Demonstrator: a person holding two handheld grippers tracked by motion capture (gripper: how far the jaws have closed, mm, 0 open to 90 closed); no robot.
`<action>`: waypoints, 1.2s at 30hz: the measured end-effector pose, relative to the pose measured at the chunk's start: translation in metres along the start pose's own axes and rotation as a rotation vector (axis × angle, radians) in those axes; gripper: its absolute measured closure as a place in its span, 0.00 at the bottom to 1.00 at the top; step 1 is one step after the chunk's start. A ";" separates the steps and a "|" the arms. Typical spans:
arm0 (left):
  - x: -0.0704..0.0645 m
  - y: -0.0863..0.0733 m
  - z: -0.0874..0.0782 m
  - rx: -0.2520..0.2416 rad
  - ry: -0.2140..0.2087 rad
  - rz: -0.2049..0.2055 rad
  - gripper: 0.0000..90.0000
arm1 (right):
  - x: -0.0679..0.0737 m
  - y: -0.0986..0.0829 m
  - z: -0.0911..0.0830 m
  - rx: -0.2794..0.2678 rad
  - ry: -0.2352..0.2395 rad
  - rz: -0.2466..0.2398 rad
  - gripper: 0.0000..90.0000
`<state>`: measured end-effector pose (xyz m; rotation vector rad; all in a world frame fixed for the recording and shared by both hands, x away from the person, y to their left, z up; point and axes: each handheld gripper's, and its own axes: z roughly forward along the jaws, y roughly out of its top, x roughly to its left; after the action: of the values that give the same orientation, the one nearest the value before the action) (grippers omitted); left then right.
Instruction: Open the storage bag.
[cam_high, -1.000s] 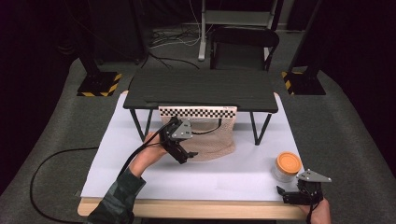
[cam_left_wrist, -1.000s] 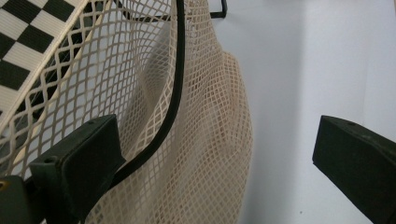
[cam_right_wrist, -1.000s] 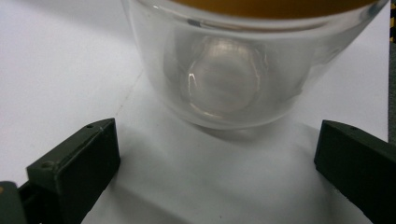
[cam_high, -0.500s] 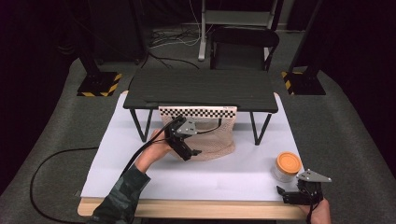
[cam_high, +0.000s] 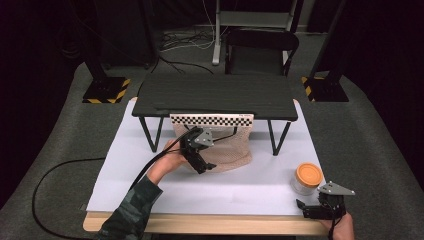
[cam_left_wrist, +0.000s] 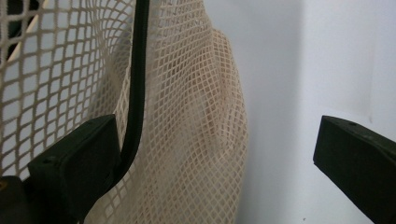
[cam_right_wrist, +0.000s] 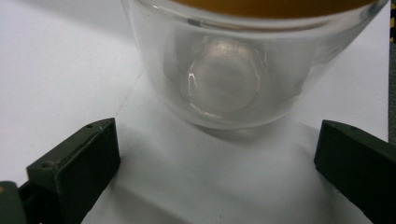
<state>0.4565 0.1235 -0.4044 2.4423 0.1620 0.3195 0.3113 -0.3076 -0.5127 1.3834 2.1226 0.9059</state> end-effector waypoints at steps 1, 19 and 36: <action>0.000 0.000 0.000 0.000 -0.008 -0.004 0.00 | 0.000 0.000 0.000 0.000 0.000 0.000 0.00; -0.005 -0.001 -0.011 0.017 -0.140 -0.056 0.00 | 0.000 0.000 0.000 0.002 0.002 -0.002 0.00; -0.021 0.007 -0.037 0.016 -0.250 -0.022 0.00 | 0.000 0.000 0.000 0.004 0.003 -0.002 0.00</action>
<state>0.4264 0.1368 -0.3760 2.4695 0.0824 0.0019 0.3118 -0.3078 -0.5124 1.3823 2.1295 0.9039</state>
